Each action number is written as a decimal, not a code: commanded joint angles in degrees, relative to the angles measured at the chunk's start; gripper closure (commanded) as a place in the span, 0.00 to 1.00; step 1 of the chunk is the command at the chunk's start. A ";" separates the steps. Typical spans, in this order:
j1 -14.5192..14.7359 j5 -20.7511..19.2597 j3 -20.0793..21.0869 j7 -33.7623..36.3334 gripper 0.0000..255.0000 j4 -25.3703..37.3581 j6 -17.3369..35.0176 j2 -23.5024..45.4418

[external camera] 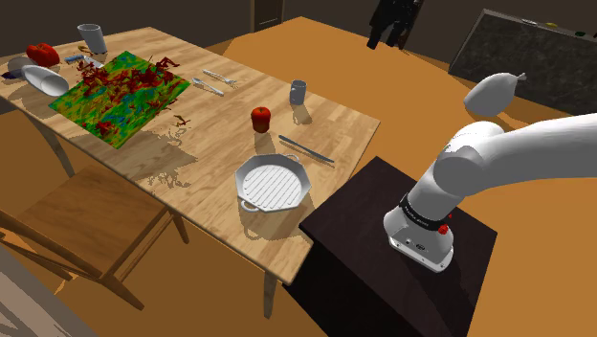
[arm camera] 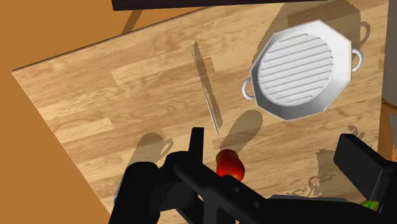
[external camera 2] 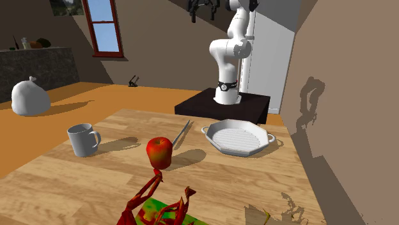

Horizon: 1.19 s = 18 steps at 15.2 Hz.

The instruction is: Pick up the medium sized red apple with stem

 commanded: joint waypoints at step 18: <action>2.30 -3.88 2.85 -2.20 0.00 3.76 24.88 32.33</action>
